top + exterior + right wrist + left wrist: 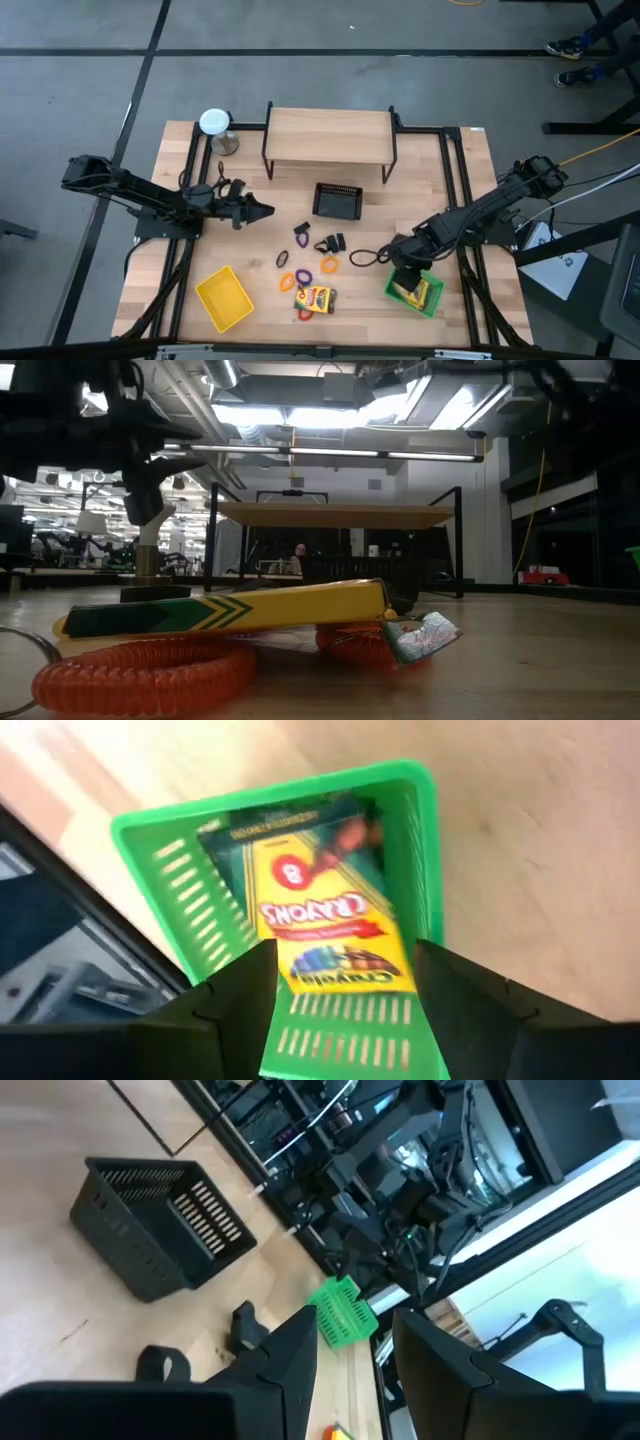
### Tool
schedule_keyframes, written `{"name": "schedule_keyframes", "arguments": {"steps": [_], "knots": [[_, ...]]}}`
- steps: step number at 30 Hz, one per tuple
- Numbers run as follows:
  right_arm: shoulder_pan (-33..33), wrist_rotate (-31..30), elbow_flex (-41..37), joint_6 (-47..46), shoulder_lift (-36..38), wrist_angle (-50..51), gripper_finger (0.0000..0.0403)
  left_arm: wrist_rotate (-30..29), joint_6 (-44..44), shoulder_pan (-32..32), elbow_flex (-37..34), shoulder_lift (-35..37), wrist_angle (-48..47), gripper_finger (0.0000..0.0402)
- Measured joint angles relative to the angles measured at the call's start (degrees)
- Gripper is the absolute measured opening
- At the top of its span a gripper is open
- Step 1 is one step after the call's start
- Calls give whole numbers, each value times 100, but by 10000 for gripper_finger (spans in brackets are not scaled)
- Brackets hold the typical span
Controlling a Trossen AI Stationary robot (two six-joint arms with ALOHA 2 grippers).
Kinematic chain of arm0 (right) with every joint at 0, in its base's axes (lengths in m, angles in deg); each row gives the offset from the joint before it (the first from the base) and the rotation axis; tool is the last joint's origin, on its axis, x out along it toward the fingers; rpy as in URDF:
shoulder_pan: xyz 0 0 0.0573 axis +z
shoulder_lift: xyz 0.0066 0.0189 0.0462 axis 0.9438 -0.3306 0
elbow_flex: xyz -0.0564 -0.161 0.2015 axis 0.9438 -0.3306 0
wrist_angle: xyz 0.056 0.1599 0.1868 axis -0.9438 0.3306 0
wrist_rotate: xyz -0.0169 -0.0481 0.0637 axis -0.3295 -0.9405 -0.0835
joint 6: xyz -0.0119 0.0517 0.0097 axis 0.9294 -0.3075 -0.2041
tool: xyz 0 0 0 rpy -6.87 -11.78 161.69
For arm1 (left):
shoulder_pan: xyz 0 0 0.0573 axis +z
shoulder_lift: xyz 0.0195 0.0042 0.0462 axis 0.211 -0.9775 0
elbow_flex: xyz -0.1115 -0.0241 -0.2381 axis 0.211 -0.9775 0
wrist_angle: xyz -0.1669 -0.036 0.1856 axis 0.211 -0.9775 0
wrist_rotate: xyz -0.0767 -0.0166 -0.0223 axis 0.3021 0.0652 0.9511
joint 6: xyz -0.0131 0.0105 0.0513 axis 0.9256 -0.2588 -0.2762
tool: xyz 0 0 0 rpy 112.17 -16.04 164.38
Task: Pick & Place Office Desk Supplies
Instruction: Stack the top crayon box on top of the crayon box in the green basket, then stack the crayon box on top of the crayon box in the green basket
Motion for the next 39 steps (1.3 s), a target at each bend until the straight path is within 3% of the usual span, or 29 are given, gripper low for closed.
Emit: {"name": "schedule_keyframes", "arguments": {"steps": [5, 9, 14, 16, 18, 24, 28, 32, 39], "knots": [[-20, 292, 273, -192, 0, 164, 233, 40, 0, 1, 28, -2, -38, 129], [-21, -16, 871, -167, 0, 173, 233, 39, 0, 0, 32, -2, -38, 129], [-99, -1620, 1835, -240, 0, -165, 233, 45, 2, -1, 37, -2, -38, 129], [-203, -2337, 2063, -557, 2, -540, 233, 45, 0, 1, 42, -2, -34, 129], [-414, -2617, 2120, -1206, -2, -1019, 233, 48, 0, 1, 44, -4, 6, 129], [-788, -2572, 2120, -2347, -696, -2288, 233, 287, 0, -10, 48, -7, 8, 129], [-695, -2139, 2107, -3221, -1616, -3019, 233, 545, -2, -14, 50, -7, 8, 129], [-444, -2231, 2196, -3927, -2413, -4290, 233, 814, -49, -14, 50, -7, 6, 129], [-178, -2108, 3049, -4434, -3495, -4099, 233, 1227, -160, -17, 54, -7, -41, 129]]}}
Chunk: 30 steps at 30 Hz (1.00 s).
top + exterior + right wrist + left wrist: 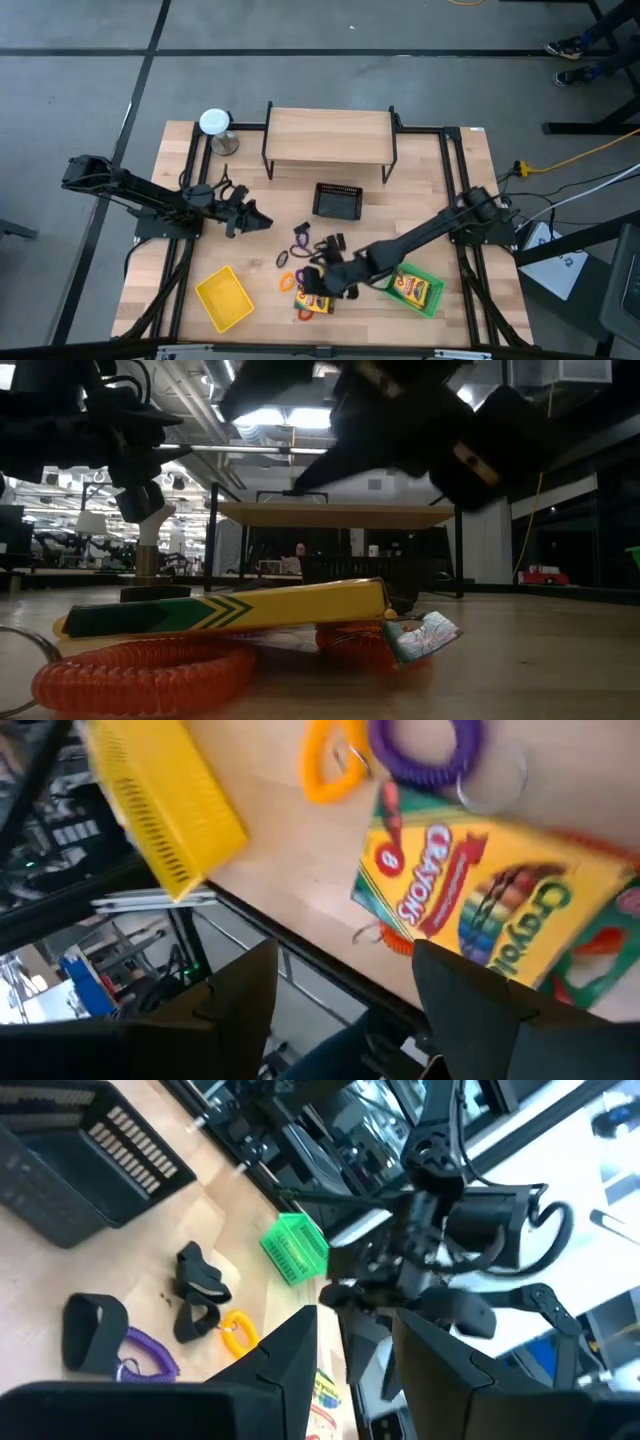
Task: Pick & Place Office Desk Supplies
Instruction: Stack the crayon box on top of the crayon box in the green basket
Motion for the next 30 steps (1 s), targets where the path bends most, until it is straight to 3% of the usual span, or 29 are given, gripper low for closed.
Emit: {"name": "schedule_keyframes", "arguments": {"steps": [14, 19, 30], "knots": [[432, -475, 784, -494, -161, 670, 233, 55, -291, -2, 2, 0, -127, 129], [470, -612, 776, -647, -160, 1848, 233, 55, -297, -2, 2, 0, -138, 129], [517, 472, 769, -1182, -117, 2124, 233, 56, -312, -2, 2, 0, -217, 129]]}}
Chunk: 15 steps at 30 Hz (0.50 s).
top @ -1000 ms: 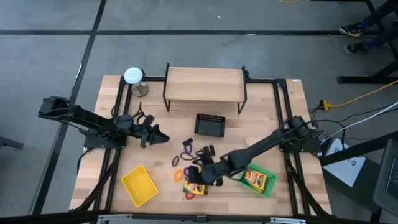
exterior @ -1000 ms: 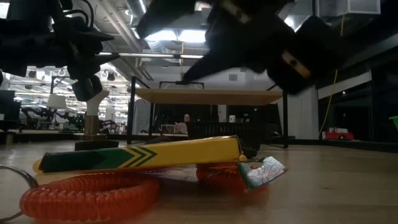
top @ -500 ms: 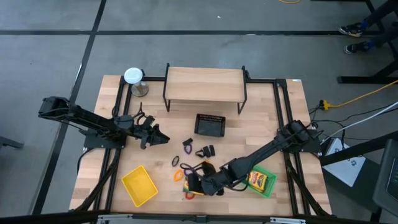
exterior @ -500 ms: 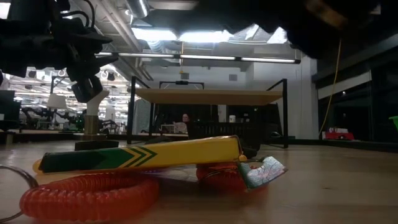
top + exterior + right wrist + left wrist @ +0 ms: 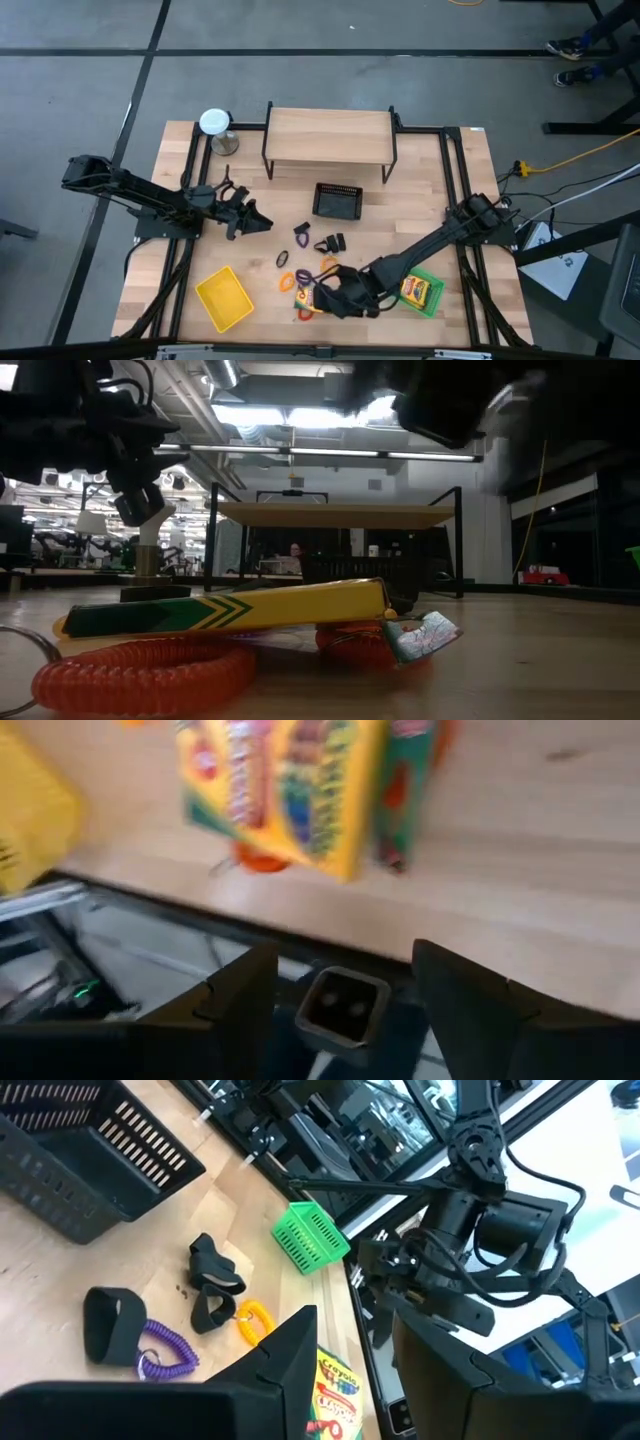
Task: Pick & Place Office Desk Supplies
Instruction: Stack the crayon box on top of the crayon box in the green basket
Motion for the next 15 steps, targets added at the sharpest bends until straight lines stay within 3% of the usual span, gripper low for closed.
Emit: {"name": "schedule_keyframes", "arguments": {"steps": [8, 15], "knots": [[67, -25, 0, -127, -6, 380, 229, 1, -24, 0, 0, 0, -135, 129], [54, -286, -299, -152, -17, 222, 181, 1, 0, 0, 0, 0, -183, 129]]}}
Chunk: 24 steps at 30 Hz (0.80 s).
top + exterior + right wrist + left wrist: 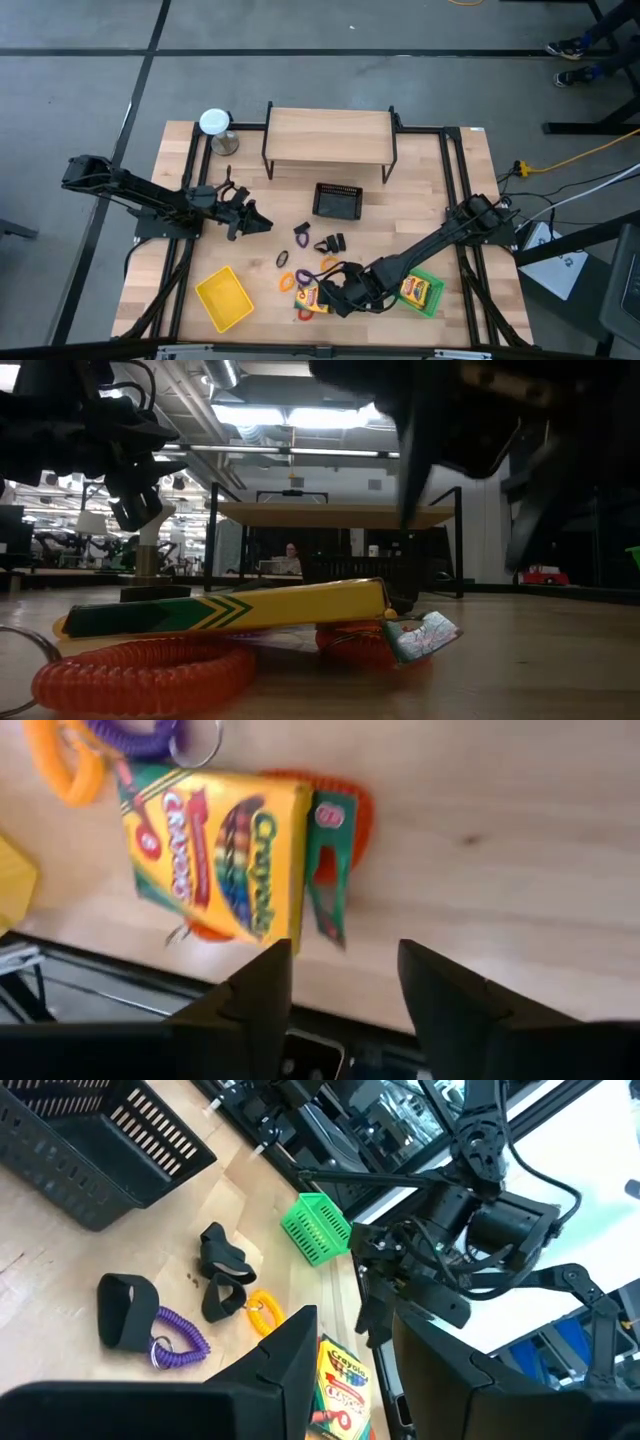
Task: Pick & Place Office Desk Supplies
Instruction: Stack the crayon box on top of the crayon box in the green basket
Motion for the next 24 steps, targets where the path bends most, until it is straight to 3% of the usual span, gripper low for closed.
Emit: {"name": "schedule_keyframes", "arguments": {"steps": [7, 24], "knots": [[-4, -158, -462, -2, -4, -888, 148, -2, 22, 0, 0, 0, -29, 129], [-257, -231, -1152, 54, -9, -2065, 145, -4, 173, 0, 0, 0, -144, 129]]}}
